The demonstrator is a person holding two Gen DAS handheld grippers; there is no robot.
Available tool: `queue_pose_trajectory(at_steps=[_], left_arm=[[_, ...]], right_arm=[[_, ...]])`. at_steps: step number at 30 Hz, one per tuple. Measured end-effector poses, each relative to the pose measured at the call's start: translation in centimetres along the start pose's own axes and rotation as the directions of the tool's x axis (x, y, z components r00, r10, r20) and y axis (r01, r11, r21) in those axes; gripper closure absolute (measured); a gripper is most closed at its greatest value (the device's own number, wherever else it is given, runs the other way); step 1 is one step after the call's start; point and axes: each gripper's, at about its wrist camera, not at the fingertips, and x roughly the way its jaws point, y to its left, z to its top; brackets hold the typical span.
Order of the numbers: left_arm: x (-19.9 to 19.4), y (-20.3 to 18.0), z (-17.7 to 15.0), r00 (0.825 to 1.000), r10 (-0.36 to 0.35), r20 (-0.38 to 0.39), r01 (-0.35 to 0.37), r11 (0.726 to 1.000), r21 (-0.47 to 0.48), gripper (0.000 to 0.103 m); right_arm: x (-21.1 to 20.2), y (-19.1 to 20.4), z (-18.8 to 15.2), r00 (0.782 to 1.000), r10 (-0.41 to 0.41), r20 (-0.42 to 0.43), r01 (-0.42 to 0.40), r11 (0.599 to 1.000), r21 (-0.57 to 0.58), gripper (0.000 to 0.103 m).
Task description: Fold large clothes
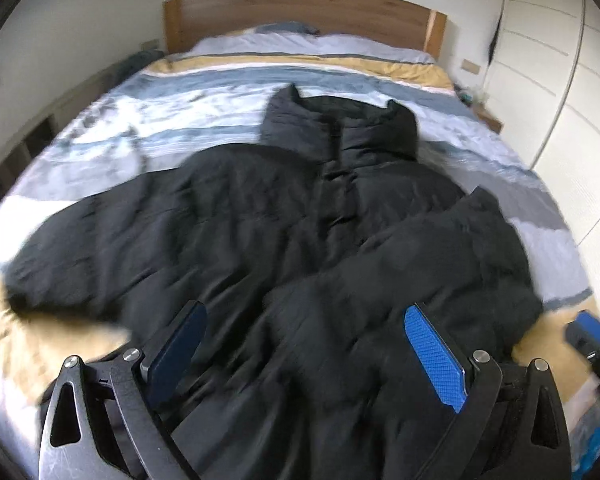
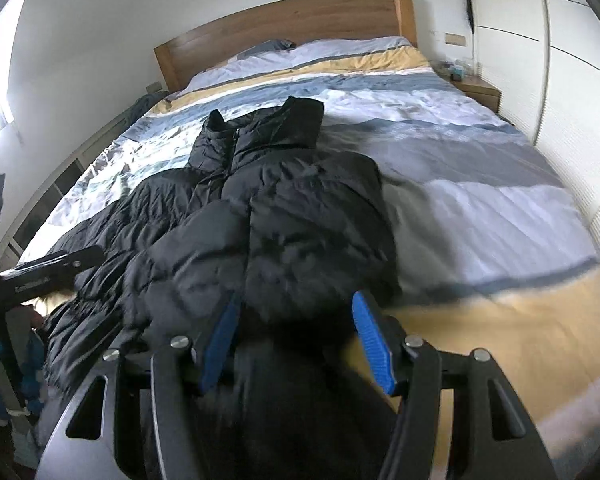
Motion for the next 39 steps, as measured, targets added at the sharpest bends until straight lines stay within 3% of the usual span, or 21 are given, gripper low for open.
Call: queue_pose_trajectory(at_steps=[2,5,8,12,20,30,35,39], left_arm=[[2.9,-0.9,1.1,0.998,-0.069,-0.010,0.069,0.998,-0.013,0.004],[6.5,-1.8,1.5,0.992,-0.110,-0.062,0.110,0.994,-0.015,0.004],[9.8,-1.8,0.8,0.990,-0.049,-0.135,0.052,0.998,0.018,0.004],[10.8,0.5,0.4,0.977,-0.049,-0.209,0.043,0.998,-0.035,0.004],[4.7,4.4,1.3,0.968,0.034,-0.250,-0.036,0.999,0.000,0.004],[-5.7,15.9,2.7,0.961,0.073,-0.267,-0.112,0.985,-0.132,0.008],[-7.8,22.4,1.7,0.956,0.110,-0.273,-0.182,0.950,-0.255,0.007],[-8.7,27.9,0.2,0.955,0.099,-0.280,-0.206,0.900,-0.385,0.007]], right_arm=[[2.8,0.0,0.9,1.000,0.027,-0.006,-0.027,1.000,0.015,0.046],[6.4,-0.3,1.4,0.999,0.036,-0.041,-0.035,0.999,0.030,0.046],[8.8,-0.5,1.2,0.993,0.026,-0.118,-0.024,1.000,0.021,0.046],[9.1,-1.3,1.5,0.981,0.006,-0.194,-0.002,1.000,0.018,0.046],[3.6,-1.5,3.9,0.967,-0.037,-0.252,0.068,0.991,0.114,0.046],[-1.2,4.0,8.1,0.966,-0.034,-0.258,0.063,0.992,0.105,0.046],[-1.3,7.6,9.2,0.961,-0.017,-0.274,0.037,0.997,0.065,0.046],[-1.0,10.2,9.9,0.957,-0.019,-0.289,0.027,0.999,0.025,0.046]])
